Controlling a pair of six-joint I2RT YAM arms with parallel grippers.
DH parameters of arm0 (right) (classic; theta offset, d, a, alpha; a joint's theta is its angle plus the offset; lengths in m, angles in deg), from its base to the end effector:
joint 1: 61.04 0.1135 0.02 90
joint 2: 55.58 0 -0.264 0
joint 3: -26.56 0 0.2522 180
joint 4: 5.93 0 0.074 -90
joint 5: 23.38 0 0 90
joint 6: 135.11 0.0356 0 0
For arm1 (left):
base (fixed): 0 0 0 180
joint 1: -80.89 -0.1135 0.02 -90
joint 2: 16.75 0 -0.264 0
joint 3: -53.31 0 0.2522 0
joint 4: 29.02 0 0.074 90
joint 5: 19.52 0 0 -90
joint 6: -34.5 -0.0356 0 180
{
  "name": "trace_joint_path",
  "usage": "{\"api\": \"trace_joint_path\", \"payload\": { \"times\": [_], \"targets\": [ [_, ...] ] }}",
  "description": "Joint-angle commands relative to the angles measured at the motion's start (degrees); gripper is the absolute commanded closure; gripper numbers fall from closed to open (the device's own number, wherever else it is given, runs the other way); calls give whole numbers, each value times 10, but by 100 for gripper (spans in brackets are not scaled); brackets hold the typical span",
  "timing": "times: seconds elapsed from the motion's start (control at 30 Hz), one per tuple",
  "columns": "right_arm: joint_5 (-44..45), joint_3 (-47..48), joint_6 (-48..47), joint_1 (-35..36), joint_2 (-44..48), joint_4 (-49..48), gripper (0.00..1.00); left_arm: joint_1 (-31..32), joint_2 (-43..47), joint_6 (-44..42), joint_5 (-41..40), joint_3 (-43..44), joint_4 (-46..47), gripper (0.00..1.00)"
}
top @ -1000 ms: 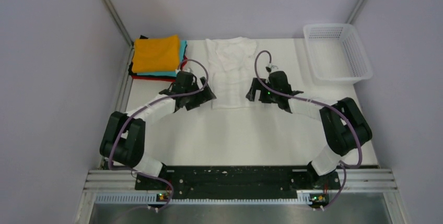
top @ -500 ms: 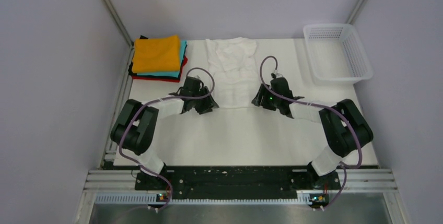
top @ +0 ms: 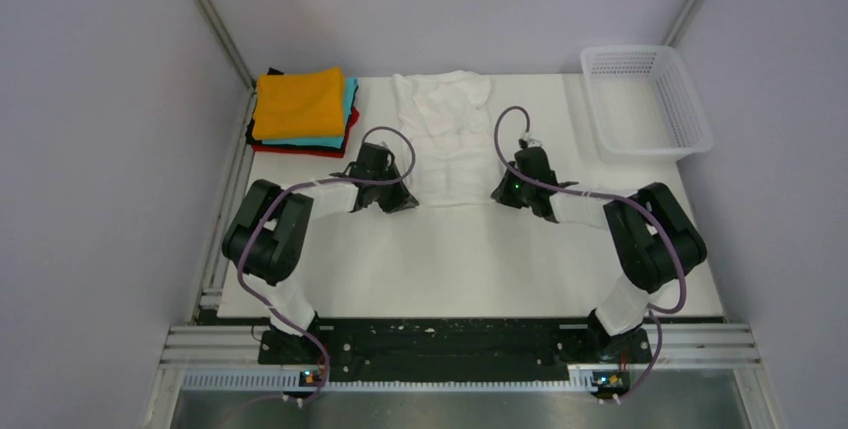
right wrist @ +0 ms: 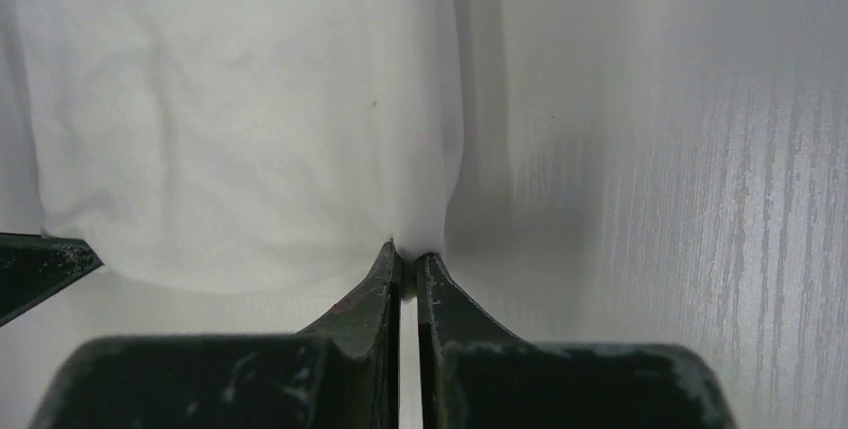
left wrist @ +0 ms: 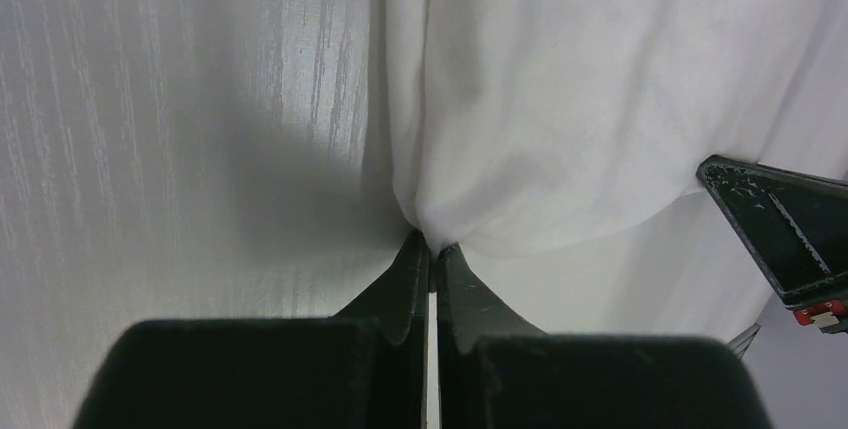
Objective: Fold and stack the t-shirts
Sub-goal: Grab one side of the 2/3 rectangular tshirt with both arms
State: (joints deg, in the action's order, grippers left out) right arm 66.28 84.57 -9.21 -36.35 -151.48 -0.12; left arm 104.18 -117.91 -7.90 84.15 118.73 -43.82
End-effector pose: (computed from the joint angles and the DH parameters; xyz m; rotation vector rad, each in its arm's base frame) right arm 0.2956 0.1361 0.1455 0.2309 2.3843 0.5228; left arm 0.3134 -0.1441 0.1414 -0.4384 2.5665 -0.7950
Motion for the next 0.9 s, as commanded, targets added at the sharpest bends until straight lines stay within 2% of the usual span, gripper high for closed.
{"api": "trace_joint_path", "payload": {
  "times": [0.0,0.2,0.3,0.4,0.5,0.6,0.73,0.87],
  "targets": [
    [-18,-5,-24,0,-13,23,100,1,-5,-26,-36,-16,-10,100],
    [-37,-82,1,14,67,25,100,20,58,8,-33,-141,54,100],
    [-24,-146,25,53,126,41,100,53,90,36,-37,-200,66,100],
    [30,-193,58,121,194,101,100,108,140,74,-62,-255,50,100],
    [70,-245,122,199,275,167,100,188,235,138,-122,-311,15,100],
    [83,-298,187,266,363,207,100,261,332,202,-179,-359,-59,100],
    [63,-343,232,301,480,233,100,319,441,241,-231,-398,-105,100],
    [54,-330,204,305,542,237,100,328,487,216,-228,-401,-54,100]
  ]
}}
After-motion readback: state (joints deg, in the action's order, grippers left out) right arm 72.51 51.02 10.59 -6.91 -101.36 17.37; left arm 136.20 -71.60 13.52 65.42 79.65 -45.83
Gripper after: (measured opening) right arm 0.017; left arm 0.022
